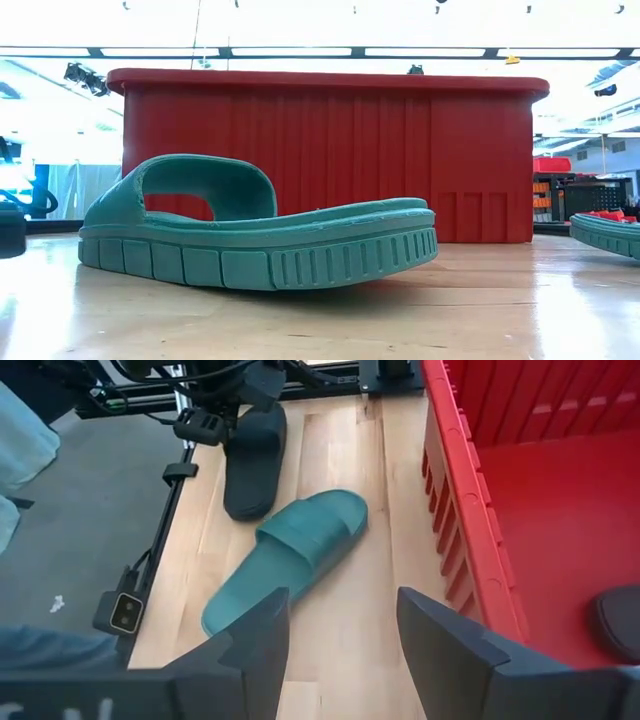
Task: Pick and place slides into bin
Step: Put the black slipper into the red bin
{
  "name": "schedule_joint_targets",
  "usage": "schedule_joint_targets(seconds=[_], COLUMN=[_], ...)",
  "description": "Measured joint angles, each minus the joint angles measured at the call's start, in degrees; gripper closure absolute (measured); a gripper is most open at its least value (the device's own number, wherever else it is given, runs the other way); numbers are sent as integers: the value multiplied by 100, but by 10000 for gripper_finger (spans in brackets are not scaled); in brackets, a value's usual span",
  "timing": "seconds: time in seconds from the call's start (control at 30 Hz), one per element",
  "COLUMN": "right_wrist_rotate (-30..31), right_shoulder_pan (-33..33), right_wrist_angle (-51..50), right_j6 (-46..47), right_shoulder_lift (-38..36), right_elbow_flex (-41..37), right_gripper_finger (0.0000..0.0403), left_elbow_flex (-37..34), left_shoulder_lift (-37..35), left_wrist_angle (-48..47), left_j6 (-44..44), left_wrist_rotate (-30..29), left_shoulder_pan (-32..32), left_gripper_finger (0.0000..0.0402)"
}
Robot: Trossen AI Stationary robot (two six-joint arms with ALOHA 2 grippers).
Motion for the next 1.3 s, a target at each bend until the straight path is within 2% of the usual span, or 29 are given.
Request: schedule_joint_targets(seconds=[0.3, 0.43, 0.7, 0.87, 1.07, 1.3], right_wrist_rotate=[0, 2, 1, 0, 0, 2], right_shoulder_pan=[0, 0, 0, 0, 0, 0], right_wrist_angle=[2, 2, 2, 2, 2, 4], right_j6=[-122, -194, -200, -200, -200, -198], right_shoulder_lift=[0, 0, 0, 0, 0, 0], right_elbow_flex=[0, 0, 0, 0, 0, 0], right_gripper_finger=[215, 215, 215, 215, 215, 215], left_elbow_flex=[0, 2, -4, -7, 2, 2], left_shoulder_lift=[0, 0, 4, 4, 4, 4], left_wrist_angle=[-354, -905, -2080, -2323, -2302, -2280], left_j6=[-42, 10, 802, 1572, 1875, 2031], left_wrist_rotate=[-46, 4, 182, 155, 127, 84], left_shoulder_pan=[398, 603, 850, 893, 895, 882], left_gripper_finger=[245, 245, 265, 300, 384, 394])
